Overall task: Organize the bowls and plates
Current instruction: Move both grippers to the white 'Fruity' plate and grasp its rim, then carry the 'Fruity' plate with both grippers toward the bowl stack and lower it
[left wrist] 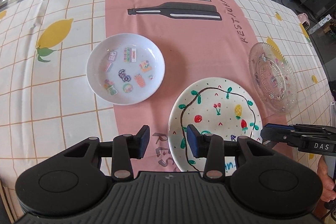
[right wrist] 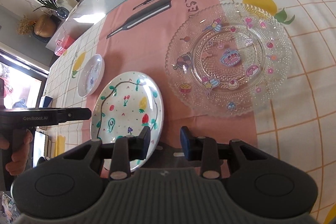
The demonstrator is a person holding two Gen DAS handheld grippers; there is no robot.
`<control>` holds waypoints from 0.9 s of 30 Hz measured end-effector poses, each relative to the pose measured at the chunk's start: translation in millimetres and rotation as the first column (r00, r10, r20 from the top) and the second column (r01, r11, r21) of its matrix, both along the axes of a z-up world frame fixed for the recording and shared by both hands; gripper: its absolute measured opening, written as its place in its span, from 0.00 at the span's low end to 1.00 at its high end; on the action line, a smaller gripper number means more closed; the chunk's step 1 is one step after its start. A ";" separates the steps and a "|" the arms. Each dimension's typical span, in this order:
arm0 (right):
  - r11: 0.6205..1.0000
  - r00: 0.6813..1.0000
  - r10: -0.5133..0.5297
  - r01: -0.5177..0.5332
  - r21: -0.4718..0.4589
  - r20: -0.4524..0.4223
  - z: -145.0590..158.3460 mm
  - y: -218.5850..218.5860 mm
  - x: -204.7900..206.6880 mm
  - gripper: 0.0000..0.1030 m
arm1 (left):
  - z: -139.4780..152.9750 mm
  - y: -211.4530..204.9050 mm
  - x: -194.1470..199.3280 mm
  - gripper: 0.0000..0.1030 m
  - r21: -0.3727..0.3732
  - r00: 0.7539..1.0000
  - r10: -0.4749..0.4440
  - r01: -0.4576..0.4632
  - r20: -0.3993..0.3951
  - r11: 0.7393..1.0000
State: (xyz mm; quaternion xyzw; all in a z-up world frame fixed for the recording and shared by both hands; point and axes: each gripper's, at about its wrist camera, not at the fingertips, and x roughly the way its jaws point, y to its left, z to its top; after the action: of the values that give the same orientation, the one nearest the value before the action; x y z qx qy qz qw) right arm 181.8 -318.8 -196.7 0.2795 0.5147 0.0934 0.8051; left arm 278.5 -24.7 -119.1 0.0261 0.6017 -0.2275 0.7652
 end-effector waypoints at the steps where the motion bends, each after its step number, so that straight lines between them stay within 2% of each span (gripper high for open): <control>1: 1.000 1.000 -0.004 0.004 0.008 0.001 -0.7 -0.5 -0.1 0.31 | -2.4 0.3 0.6 0.42 -0.009 1.000 0.000 0.000 -0.007 1.000; 4: 1.000 1.000 -0.009 0.009 0.028 0.000 -1.8 0.4 0.4 0.31 | -8.3 -1.5 0.2 0.36 -0.013 1.000 -0.018 0.018 -0.019 1.000; 9: 0.998 1.000 -0.011 0.011 0.057 -0.007 -4.1 3.4 1.8 0.29 | -12.1 1.3 -0.3 0.36 -0.018 1.000 -0.021 0.021 -0.019 1.000; 13: 0.998 1.000 -0.014 0.015 0.053 -0.015 -5.7 6.4 2.1 0.17 | -12.8 4.8 -0.3 0.36 -0.037 1.000 -0.001 0.000 -0.023 0.999; 17: 0.996 0.999 -0.021 0.025 0.091 -0.039 -9.8 8.2 4.3 0.15 | -12.0 0.0 -5.4 0.36 -0.015 1.000 -0.013 0.014 0.005 1.000; 18: 0.995 0.999 -0.026 0.030 0.092 -0.042 -9.9 8.3 4.4 0.15 | -11.6 -1.3 -6.4 0.29 -0.014 1.000 -0.018 0.018 0.009 1.000; 21: 0.995 0.998 -0.038 0.043 0.095 -0.053 -10.4 8.3 5.0 0.13 | -12.0 -5.3 -8.4 0.22 -0.020 1.000 -0.030 0.030 -0.001 0.999; 27: 0.988 0.994 -0.071 0.082 0.132 -0.084 -14.8 2.6 5.4 0.07 | -10.5 -8.1 -8.1 0.20 -0.003 1.000 -0.021 0.021 -0.003 1.000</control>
State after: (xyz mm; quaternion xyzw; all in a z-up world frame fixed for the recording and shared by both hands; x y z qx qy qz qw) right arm 187.2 -316.1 -211.5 0.3565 0.5276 0.0858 0.7663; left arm 270.4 -32.8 -129.6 0.0311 0.6024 -0.2364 0.7618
